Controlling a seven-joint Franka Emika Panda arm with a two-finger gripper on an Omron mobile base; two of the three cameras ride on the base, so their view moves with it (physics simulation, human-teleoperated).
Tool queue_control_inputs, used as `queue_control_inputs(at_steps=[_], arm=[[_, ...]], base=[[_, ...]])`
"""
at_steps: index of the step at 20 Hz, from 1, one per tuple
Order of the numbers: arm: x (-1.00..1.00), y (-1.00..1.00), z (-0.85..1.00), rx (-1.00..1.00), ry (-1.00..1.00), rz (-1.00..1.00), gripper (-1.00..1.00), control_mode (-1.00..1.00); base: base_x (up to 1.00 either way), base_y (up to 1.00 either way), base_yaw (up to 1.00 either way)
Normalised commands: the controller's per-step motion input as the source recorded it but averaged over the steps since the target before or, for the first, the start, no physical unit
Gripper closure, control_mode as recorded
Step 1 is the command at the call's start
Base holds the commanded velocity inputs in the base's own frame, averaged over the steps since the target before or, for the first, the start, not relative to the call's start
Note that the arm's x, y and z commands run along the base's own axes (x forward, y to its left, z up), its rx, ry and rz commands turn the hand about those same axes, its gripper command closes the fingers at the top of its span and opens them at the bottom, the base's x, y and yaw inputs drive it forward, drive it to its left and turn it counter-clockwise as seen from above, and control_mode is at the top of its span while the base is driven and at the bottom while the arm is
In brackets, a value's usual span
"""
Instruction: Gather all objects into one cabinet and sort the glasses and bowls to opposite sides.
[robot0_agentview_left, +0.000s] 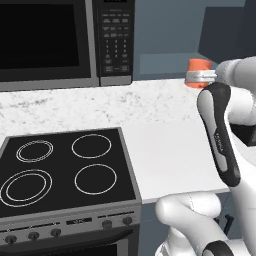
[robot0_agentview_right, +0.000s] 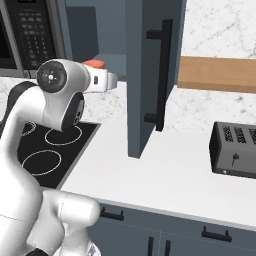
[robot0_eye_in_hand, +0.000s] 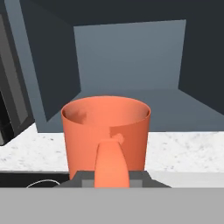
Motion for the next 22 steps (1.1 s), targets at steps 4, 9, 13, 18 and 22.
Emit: queue_control_inputs(at_steps=[4, 9, 13, 18, 22], arm=[[-0.64, 0.00, 0.02, 0.00, 0.00, 0.00, 1.00, -1.00], [-0.49, 0.00, 0.02, 0.00, 0.00, 0.00, 1.00, -1.00], [-0.47, 0.04, 0.01, 0.00, 0.00, 0.00, 1.00, -1.00], [-0.50, 0.02, 0.08, 0.00, 0.00, 0.00, 1.00, -1.00], [-0.37, 0.00, 0.18, 0.00, 0.00, 0.00, 1.00, -1.00]], base=[[0.00, 0.00, 0.00], [0.00, 0.00, 0.00], [0.00, 0.00, 0.00], [0.00, 0.00, 0.00], [0.00, 0.00, 0.00]])
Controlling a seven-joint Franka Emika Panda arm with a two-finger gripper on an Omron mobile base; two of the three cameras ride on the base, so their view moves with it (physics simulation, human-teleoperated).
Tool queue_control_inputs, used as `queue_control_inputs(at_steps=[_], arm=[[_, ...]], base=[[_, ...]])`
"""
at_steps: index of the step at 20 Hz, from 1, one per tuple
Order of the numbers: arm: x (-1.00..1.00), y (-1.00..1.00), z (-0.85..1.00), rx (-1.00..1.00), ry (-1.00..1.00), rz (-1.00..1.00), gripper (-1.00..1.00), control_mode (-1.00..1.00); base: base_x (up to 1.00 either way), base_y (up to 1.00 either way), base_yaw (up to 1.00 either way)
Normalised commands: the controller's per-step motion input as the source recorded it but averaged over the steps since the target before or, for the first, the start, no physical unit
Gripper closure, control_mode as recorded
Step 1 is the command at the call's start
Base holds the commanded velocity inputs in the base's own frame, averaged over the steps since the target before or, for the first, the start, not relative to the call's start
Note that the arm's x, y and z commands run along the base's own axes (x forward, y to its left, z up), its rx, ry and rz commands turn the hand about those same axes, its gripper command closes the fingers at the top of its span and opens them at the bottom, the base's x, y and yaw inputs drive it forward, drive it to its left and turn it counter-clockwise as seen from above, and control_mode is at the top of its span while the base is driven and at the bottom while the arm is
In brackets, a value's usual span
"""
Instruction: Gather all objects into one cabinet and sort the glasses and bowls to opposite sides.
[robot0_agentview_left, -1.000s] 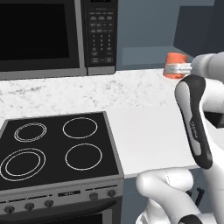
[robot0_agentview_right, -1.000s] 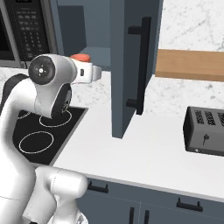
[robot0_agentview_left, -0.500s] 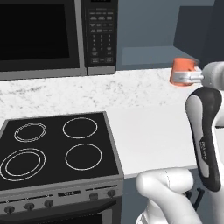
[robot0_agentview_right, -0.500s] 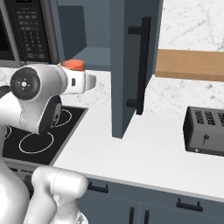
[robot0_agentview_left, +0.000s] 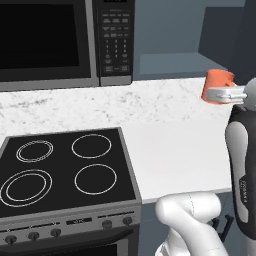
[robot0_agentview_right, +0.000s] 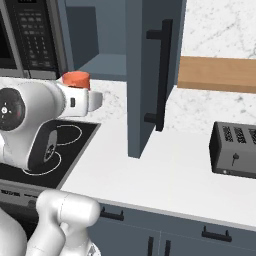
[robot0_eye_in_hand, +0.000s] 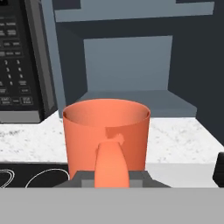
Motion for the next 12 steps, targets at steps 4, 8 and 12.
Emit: queue_control_inputs(at_steps=[4, 8, 12], arm=[[-0.35, 0.00, 0.25, 0.00, 0.01, 0.00, 1.00, -1.00], [-0.39, 0.00, 0.05, -0.02, 0.02, 0.00, 1.00, -1.00], [-0.29, 0.23, -0.02, -0.11, 0.00, 0.00, 1.00, -1.00]], base=[[0.00, 0.00, 0.00], [0.00, 0.00, 0.00], [0.00, 0.00, 0.00]])
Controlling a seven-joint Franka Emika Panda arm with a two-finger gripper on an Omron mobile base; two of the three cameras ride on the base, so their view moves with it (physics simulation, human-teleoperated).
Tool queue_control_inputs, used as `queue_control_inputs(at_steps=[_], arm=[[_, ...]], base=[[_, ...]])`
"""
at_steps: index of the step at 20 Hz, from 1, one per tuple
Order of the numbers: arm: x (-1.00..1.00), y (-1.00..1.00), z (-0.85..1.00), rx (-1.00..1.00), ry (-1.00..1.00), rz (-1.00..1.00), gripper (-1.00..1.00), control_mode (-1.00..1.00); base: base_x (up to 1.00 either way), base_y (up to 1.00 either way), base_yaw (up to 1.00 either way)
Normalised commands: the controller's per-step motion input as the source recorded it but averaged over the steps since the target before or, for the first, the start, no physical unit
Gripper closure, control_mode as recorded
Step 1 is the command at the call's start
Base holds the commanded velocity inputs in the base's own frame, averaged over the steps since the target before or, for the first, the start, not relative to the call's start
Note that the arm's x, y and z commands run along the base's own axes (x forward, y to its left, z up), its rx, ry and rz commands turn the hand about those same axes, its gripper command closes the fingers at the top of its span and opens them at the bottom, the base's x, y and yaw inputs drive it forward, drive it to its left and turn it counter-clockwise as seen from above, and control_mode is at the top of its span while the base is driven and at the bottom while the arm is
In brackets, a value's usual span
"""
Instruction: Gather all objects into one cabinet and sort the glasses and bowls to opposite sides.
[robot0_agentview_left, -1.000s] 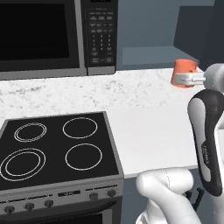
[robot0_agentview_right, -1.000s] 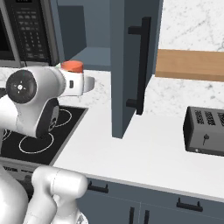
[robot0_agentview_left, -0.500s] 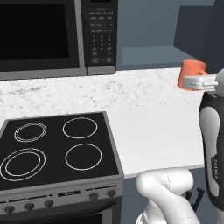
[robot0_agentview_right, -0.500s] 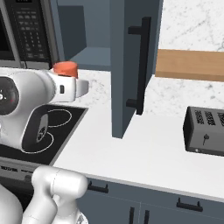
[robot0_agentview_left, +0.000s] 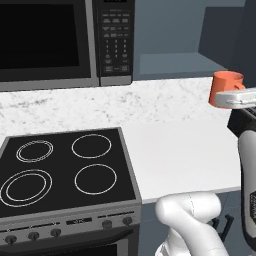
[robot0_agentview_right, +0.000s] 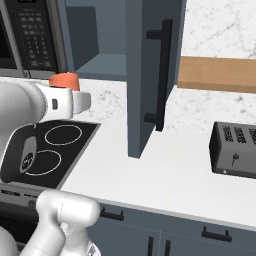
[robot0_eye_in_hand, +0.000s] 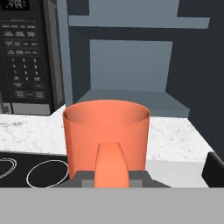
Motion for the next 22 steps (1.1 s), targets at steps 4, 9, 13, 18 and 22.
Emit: queue_control_inputs(at_steps=[4, 9, 13, 18, 22], arm=[[-0.11, 0.35, 0.00, -0.10, 0.00, -0.04, 1.00, -1.00], [-0.02, -0.03, 0.00, -0.01, 0.00, -0.01, 1.00, -1.00], [0.00, -0.14, 0.00, 0.02, 0.02, 0.00, 1.00, -1.00], [-0.01, -0.01, 0.00, 0.03, 0.01, 0.00, 1.00, -1.00], [0.00, 0.00, 0.00, 0.00, 0.00, 0.00, 1.00, -1.00]], base=[[0.00, 0.00, 0.00], [0.00, 0.00, 0.00], [0.00, 0.00, 0.00], [0.00, 0.00, 0.00], [0.00, 0.00, 0.00]])
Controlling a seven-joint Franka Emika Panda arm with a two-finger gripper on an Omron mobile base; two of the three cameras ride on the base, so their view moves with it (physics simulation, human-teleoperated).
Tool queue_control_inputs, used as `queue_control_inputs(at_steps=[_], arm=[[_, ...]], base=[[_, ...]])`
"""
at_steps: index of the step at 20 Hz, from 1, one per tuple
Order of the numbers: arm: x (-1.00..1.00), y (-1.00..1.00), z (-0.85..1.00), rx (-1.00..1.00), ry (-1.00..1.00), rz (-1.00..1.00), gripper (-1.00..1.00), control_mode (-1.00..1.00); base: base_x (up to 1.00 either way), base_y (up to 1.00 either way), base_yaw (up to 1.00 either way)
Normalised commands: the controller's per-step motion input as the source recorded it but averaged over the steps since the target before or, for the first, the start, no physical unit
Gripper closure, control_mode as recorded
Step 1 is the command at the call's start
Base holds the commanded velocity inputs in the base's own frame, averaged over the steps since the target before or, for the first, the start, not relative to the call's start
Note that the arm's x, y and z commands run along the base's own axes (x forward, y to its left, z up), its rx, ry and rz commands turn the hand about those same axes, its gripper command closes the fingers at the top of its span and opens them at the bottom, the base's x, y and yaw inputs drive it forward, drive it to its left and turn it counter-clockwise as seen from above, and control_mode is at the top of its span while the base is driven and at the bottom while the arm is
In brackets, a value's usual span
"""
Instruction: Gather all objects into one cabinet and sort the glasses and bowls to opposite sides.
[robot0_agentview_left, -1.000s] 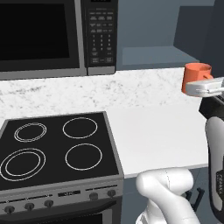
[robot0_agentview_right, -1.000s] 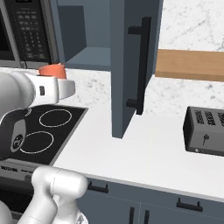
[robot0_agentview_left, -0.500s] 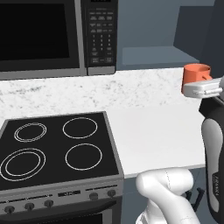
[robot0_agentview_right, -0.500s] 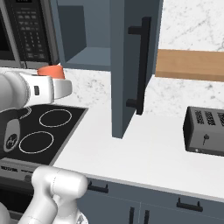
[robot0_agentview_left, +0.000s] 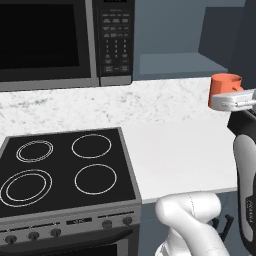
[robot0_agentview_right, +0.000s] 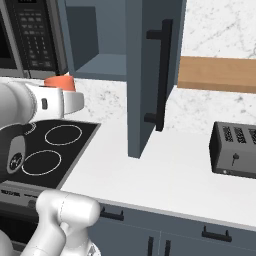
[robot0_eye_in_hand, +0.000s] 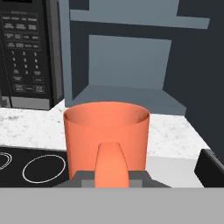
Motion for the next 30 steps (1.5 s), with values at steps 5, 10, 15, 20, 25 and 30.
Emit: queue_control_inputs(at_steps=[5, 10, 15, 20, 25, 30], arm=[[0.00, 0.00, 0.00, 0.00, 0.00, 0.00, 1.00, 1.00], [0.00, 0.00, 0.00, 0.00, 0.00, 0.00, 1.00, 1.00], [0.00, 0.00, 0.00, 0.00, 0.00, 0.00, 1.00, 1.00], [0.00, 0.00, 0.00, 0.00, 0.00, 0.00, 1.00, 1.00], [0.00, 0.00, 0.00, 0.00, 0.00, 0.00, 1.00, 1.00], [0.00, 0.00, 0.00, 0.00, 0.00, 0.00, 1.00, 1.00]], base=[[-0.15, 0.00, 0.00], [-0.93, 0.06, 0.02], [-0.92, 0.65, 0.29], [-0.45, 0.63, 0.81], [-0.29, 0.35, 1.00], [-0.24, 0.29, 1.00]])
